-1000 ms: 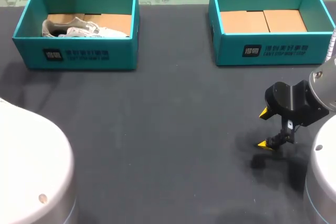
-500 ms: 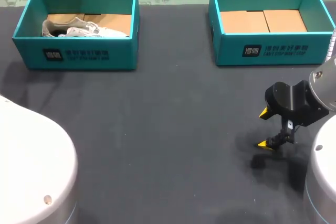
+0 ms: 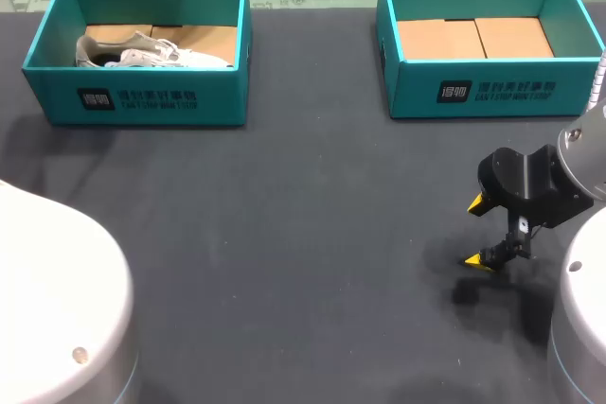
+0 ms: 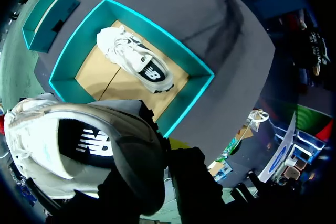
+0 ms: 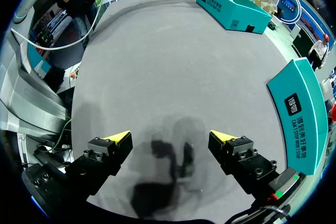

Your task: Take the shoe out of the shoebox, open the shoe tongue, remove and reinsert the insole, then place the shoe into the shoebox

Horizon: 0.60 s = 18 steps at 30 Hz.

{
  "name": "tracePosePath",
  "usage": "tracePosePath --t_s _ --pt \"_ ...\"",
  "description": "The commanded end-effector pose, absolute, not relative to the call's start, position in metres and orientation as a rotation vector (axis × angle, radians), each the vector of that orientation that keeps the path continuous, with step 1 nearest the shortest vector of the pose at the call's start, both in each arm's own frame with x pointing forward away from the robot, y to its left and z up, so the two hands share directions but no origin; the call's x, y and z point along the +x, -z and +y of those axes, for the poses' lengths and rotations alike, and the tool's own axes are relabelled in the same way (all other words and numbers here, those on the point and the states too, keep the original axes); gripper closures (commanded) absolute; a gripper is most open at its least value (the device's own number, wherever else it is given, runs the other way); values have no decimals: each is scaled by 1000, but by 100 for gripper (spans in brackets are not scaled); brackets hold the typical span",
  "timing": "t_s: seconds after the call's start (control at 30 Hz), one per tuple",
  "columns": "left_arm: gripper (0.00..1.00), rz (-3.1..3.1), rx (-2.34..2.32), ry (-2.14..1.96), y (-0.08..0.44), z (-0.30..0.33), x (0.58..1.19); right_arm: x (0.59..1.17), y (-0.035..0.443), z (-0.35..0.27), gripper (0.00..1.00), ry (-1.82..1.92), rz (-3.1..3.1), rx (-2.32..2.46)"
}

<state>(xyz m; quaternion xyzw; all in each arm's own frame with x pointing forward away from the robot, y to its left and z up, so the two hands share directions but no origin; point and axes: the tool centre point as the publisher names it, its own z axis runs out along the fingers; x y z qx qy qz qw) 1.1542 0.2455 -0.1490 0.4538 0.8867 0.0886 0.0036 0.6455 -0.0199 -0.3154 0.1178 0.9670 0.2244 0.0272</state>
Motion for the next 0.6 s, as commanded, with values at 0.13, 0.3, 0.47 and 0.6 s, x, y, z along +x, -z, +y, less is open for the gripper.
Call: tracePosePath --t_s 0.13,0.3,0.47,0.6 --pt "100 2461 1894 -420 151 263 1170 644 315 -20 0 -691 2984 365" --pt "100 2461 1894 -420 151 263 1170 644 315 -20 0 -691 2984 365" --pt "100 2433 1964 -369 156 261 1172 644 315 -20 0 -691 2984 365" --pt "100 2366 2074 -371 168 262 1183 644 315 -20 0 -691 2984 365"
